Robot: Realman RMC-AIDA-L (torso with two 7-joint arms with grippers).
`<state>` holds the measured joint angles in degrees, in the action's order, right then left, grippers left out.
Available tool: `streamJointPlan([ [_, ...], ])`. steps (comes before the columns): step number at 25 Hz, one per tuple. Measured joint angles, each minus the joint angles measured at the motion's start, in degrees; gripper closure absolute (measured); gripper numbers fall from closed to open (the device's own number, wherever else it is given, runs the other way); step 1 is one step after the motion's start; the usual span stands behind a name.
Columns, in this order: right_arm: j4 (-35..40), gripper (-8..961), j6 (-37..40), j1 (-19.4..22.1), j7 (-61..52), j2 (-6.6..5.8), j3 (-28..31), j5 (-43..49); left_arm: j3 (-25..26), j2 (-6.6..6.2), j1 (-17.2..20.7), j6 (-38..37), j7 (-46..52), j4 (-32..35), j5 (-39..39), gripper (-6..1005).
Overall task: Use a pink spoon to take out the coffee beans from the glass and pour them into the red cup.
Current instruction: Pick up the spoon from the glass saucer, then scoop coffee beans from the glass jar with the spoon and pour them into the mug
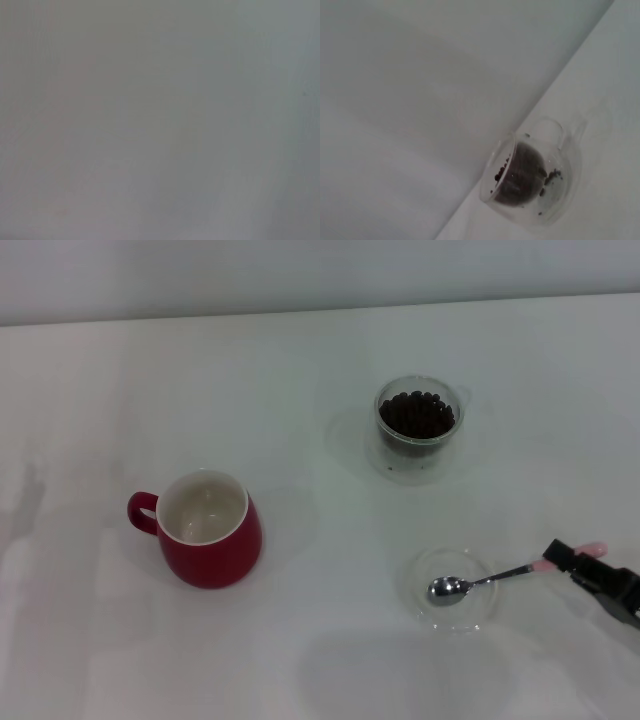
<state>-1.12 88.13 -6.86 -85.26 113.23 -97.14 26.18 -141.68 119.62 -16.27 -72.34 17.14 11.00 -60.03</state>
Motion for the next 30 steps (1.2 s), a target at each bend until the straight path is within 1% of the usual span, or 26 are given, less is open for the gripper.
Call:
streamJointPlan([
  [4, 0.33, 804, 1.37, -0.10, -1.12, -1.21, 0.39, -0.32, 0.00, 0.00, 0.02, -0.08, 0.00, -0.01, -0.13, 135],
  [7, 0.47, 807, 2.68, -0.75, -1.18, -1.67, 0.83, -1.22, 0.00, 0.00, 0.01, -0.26, 0.00, -0.01, -0.31, 135],
  [10, 1.24, 809, 4.44, -2.42, -0.73, -2.17, 0.83, -3.65, 0.00, 0.00, 0.01, -0.34, 0.00, 0.22, -0.35, 135],
  [15, 5.19, 810, 5.05, -7.11, 3.34, -3.32, 0.90, -8.80, 0.05, -0.01, -0.05, -0.11, 0.00, 0.43, -0.36, 135],
  [17, 6.46, 810, 4.59, -10.03, 6.21, -4.32, 1.04, -9.91, 0.03, -0.05, -0.12, -0.06, -0.04, 0.41, -0.35, 135],
  [20, 6.95, 810, 3.23, -14.76, 10.84, -6.24, 1.22, -9.72, -0.02, -0.14, -0.19, -0.02, -0.27, 0.18, -0.24, 135],
  [22, 6.97, 810, 1.93, -17.17, 14.79, -7.10, 1.20, -9.13, -0.02, -0.17, -0.22, -0.01, -0.29, 0.04, -0.14, 135],
  [24, 7.10, 810, 0.26, -19.07, 19.55, -7.62, 1.13, -8.34, -0.02, -0.18, -0.14, 0.03, -0.31, -0.05, -0.07, 135],
  [26, 7.17, 809, -1.42, -20.38, 24.51, -7.86, 1.09, -7.41, -0.01, -0.18, 0.09, 0.08, -0.41, -0.09, -0.07, 135],
  [30, 7.60, 809, -5.48, -21.05, 30.25, -7.92, 0.95, -6.07, 0.01, -0.18, 0.52, 0.10, -0.57, -0.11, -0.31, 135],
])
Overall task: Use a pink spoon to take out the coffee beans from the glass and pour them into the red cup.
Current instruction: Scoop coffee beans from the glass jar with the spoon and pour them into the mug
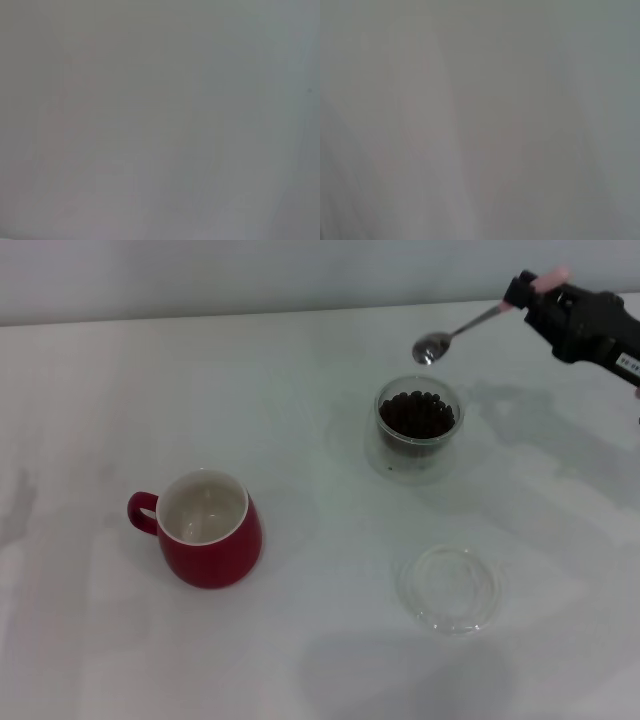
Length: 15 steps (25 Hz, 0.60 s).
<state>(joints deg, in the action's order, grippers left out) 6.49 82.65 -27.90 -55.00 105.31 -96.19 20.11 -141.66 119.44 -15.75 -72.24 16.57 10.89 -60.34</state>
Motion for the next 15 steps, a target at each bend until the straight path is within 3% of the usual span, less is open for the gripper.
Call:
streamJointPlan([
  [8, 0.98, 810, -5.60, 0.76, 0.48, -0.32, -0.26, 4.66, 0.42, 0.00, 0.49, 0.00, -0.04, 0.00, -0.04, 135],
  [15, 1.16, 809, -7.03, 1.42, 0.29, 0.78, -0.60, 6.36, 0.19, 0.00, 0.20, 0.00, -0.05, 0.02, -0.04, 135],
])
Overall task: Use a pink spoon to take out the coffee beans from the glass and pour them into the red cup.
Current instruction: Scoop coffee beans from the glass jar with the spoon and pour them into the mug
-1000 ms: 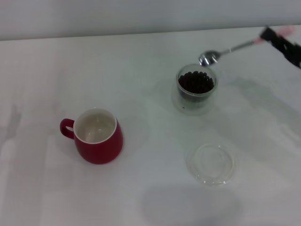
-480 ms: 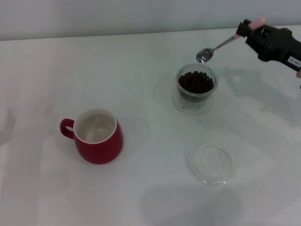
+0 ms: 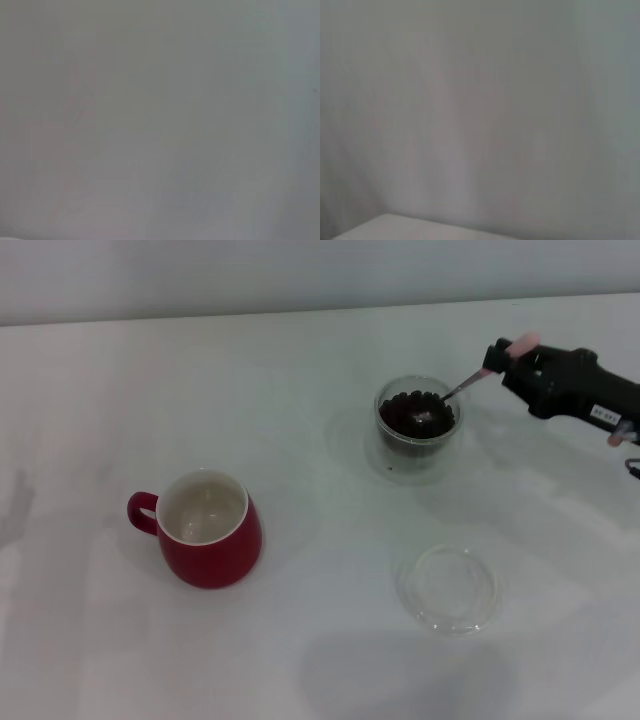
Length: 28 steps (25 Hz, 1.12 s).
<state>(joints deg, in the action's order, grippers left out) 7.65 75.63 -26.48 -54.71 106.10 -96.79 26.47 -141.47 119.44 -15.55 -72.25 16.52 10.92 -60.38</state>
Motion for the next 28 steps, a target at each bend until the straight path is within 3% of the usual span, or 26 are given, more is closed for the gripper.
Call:
streamJointPlan([
  [11, 0.00, 810, -4.59, -0.16, -10.89, 0.91, 0.18, 0.96, -0.15, 0.00, -0.03, -0.26, 0.00, 0.03, 0.18, 135],
  [28, 0.63, 813, -7.57, -1.26, -29.18, -0.23, 0.01, 1.74, 0.25, -0.20, -0.27, -0.43, 0.00, -0.09, 0.00, 135],
])
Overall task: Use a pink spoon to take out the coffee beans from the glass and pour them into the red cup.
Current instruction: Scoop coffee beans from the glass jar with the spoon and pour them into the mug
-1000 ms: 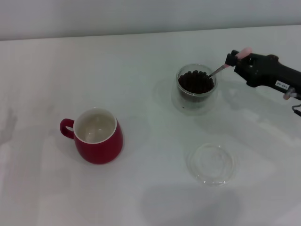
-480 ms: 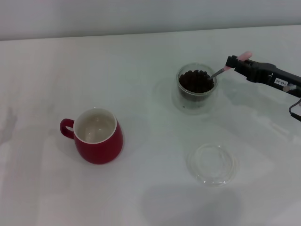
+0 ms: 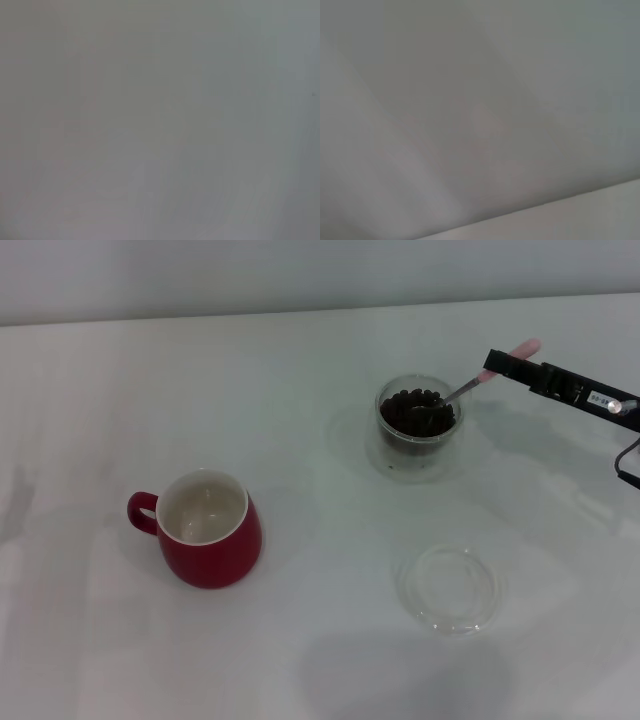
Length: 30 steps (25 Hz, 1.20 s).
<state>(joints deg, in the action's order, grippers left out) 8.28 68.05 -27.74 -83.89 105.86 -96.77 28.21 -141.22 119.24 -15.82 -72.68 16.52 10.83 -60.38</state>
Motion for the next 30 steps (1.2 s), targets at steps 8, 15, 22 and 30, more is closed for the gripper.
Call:
streamJointPlan([
  [8, 0.00, 813, -0.04, 0.32, -6.68, -0.12, 0.37, -0.09, 0.02, -0.07, 0.00, -0.04, -0.05, -0.02, 0.00, 135],
  [15, -0.02, 813, -0.96, -0.34, -13.43, -0.37, 0.01, 0.18, 0.08, -0.06, 0.00, -0.19, -0.08, -0.20, -0.03, 135],
  [22, -0.02, 813, -2.98, -2.24, -23.21, -1.67, -0.08, 5.48, 0.17, -0.06, -0.62, -0.24, -0.09, -1.51, -0.25, 135],
  [30, -0.03, 813, -3.64, -3.64, -29.81, -2.88, -0.12, 7.91, 0.24, -0.06, -1.28, -0.29, -0.09, -1.52, -0.89, 135],
])
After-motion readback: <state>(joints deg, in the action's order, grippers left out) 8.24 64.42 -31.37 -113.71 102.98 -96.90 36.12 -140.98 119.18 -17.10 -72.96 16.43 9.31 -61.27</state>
